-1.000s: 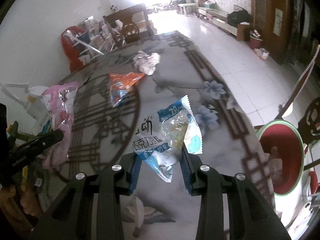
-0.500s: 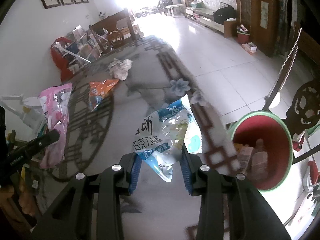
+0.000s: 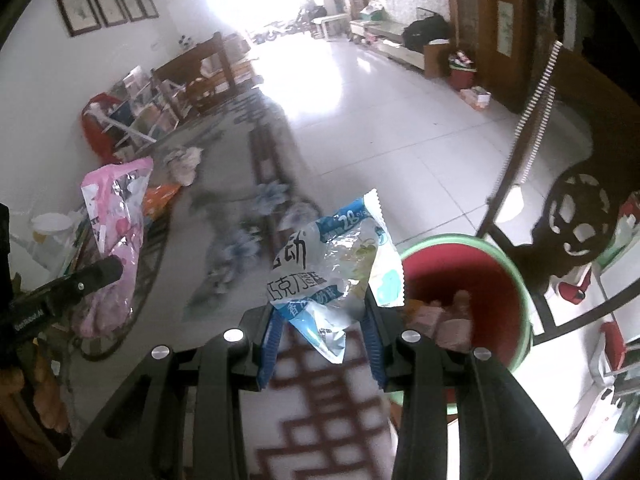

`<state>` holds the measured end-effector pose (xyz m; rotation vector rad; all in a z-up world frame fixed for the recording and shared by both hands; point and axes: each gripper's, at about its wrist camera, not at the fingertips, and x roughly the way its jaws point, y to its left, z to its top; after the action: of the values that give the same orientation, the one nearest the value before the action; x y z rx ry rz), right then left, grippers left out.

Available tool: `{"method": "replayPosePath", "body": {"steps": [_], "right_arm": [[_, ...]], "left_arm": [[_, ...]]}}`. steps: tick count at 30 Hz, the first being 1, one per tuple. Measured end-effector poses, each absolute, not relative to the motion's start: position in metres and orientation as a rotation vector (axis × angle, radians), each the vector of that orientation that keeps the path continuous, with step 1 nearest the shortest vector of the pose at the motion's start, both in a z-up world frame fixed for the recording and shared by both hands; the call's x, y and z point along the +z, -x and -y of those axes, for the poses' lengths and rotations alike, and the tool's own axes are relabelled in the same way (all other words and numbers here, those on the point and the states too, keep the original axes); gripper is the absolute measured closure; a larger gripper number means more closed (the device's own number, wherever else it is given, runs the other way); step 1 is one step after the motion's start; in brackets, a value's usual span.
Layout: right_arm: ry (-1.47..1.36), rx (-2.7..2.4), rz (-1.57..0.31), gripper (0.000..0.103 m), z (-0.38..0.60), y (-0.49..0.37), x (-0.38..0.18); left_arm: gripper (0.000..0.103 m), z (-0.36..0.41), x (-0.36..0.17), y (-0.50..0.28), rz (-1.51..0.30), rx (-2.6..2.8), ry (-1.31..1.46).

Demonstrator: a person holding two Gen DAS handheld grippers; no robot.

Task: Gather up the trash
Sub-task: 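Carry the pink wrapper and snack packet over the red bucket, then open both grippers over the red bucket to drop the wrappers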

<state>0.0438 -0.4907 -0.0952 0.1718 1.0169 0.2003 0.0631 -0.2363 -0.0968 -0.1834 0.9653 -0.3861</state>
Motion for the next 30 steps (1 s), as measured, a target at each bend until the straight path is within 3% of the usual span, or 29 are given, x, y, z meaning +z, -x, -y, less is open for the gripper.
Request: {"method": "replayPosePath", "body": {"steps": [20,21,24,26,28,30], "right_arm": [[-0.329,0.087,-1.099,0.067,0.613,-0.032,-0.129],[-0.334,0.090,-1.104,0.064,0.614,-0.034,-0.130],[-0.343,0.095,-1.120,0.046,0.614,-0.039,-0.135],[-0.341,0.094,-1.129,0.044,0.613,-0.042,-0.139],[-0.350,0.095,-1.144,0.033,0.614,-0.047,-0.144],[-0.362,0.092,-1.151,0.031,0.614,-0.050,-0.148]], "left_arm": [[0.091,0.412,-0.134,-0.101,-1.106,-0.631,0.051],[0.086,0.414,-0.136,-0.102,-1.113,-0.633,0.047],[0.048,0.417,-0.136,-0.105,-1.101,-0.624,0.058],[0.047,0.414,-0.135,-0.107,-1.094,-0.616,0.068],[0.042,0.408,-0.137,-0.112,-1.100,-0.595,0.068],[0.042,0.396,-0.138,-0.117,-1.095,-0.558,0.077]]}}
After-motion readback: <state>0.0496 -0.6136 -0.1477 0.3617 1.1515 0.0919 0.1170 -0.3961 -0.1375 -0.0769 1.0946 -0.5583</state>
